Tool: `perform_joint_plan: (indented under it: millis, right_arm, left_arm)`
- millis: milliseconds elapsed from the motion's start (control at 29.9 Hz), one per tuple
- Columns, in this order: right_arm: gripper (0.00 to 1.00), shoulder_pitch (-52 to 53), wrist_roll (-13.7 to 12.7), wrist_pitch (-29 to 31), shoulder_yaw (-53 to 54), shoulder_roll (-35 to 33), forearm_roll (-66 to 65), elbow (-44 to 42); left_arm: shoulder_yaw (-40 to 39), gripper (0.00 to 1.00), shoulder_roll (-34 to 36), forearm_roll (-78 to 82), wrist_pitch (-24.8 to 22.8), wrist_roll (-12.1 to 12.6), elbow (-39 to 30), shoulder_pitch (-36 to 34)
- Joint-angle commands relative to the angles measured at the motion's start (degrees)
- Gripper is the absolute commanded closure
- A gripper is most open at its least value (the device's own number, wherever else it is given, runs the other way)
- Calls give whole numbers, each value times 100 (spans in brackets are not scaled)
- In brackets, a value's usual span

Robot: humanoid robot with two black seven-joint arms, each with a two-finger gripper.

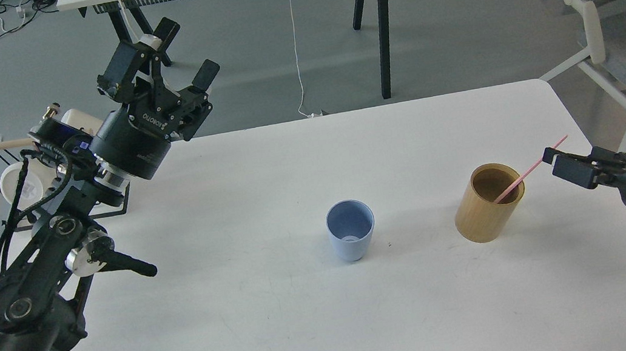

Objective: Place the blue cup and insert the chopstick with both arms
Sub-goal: 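Reach the right gripper to the pink stick in the tan holder and grasp it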

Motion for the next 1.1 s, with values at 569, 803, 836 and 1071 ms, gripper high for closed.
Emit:
perform_joint_plan:
  millis: [569, 803, 836, 1071]
  right_arm:
    - [59, 37, 0, -32, -113, 436, 105, -137]
    - [58, 90, 0, -32, -113, 445, 132, -146]
    - [58, 99, 0, -32, -113, 445, 132, -146]
    - [60, 90, 0, -32, -113, 498, 237, -146]
  left_arm:
    - [1, 1, -27, -8, 0, 0, 83, 71]
    - [1, 1, -35, -8, 0, 0, 145, 79]
    - [1, 1, -35, -8, 0, 0, 153, 79]
    - [10, 1, -35, -8, 0, 0, 197, 79]
